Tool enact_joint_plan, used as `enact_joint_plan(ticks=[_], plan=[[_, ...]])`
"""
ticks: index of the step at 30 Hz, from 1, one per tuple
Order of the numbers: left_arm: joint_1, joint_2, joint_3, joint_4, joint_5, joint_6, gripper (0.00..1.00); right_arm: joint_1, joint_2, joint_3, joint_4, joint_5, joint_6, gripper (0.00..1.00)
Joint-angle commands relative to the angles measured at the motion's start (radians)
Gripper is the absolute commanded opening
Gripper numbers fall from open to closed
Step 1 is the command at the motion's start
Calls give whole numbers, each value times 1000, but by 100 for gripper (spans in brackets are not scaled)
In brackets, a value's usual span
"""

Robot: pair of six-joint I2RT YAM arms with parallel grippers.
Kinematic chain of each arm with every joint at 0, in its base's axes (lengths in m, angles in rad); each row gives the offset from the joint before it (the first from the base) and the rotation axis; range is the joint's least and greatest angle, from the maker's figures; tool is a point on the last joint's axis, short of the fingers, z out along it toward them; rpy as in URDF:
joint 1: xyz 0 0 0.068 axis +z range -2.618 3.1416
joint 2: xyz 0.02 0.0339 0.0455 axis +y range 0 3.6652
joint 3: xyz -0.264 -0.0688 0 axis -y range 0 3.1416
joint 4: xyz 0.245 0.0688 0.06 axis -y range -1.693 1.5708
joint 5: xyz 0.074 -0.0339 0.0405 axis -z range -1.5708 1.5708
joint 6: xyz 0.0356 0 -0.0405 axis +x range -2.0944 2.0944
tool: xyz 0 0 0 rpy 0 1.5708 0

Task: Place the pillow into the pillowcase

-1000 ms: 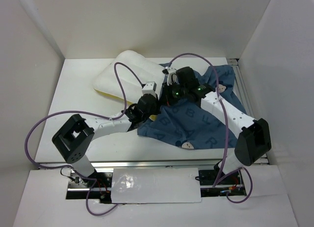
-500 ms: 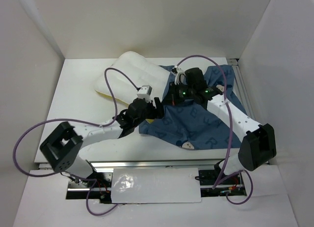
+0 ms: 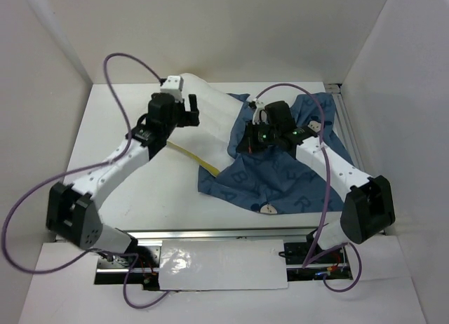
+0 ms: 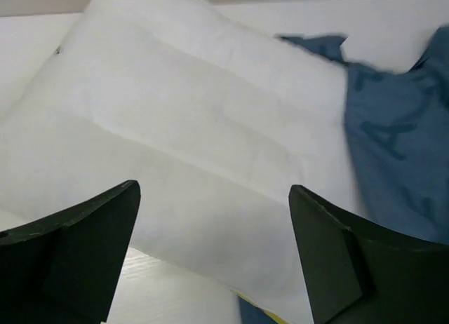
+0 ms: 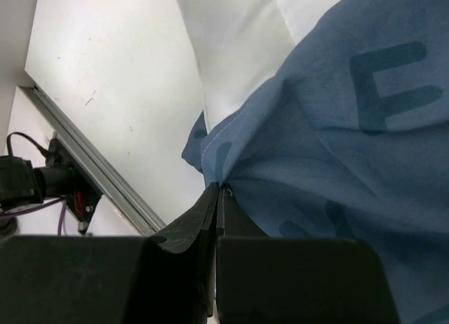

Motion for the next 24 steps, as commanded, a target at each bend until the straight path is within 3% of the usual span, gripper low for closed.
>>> enact_joint_plan(ticks=[1,6,12,13,14,15,16,19,21,24], plan=[[25,250,99,-43,181,285,100,5,17,29,6,26,-7,0],[25,502,296,-110,292,338,100,14,37,53,-18,85,-19,0],[25,617,277,-52,389,301,99,14,57,62,-18,103,-19,0],[25,664,291,-67,389,301,88,14,57,62,-18,103,-28,0],[25,689,305,-110,409,301,63,14,57,62,-18,103,-28,0],[25,712,319,-128,427,301,25,14,67,62,-18,103,-28,0],[25,725,331,-137,406,233,0,14,67,62,-18,103,-28,0],[63,642,259,-51,406,104,0,25,92,102,-18,94,-28,0],[91,500,155,12,421,28,0,35,104,123,-18,85,-28,0],[114,391,133,-39,288,-119,0,55,113,149,44,85,-4,0]])
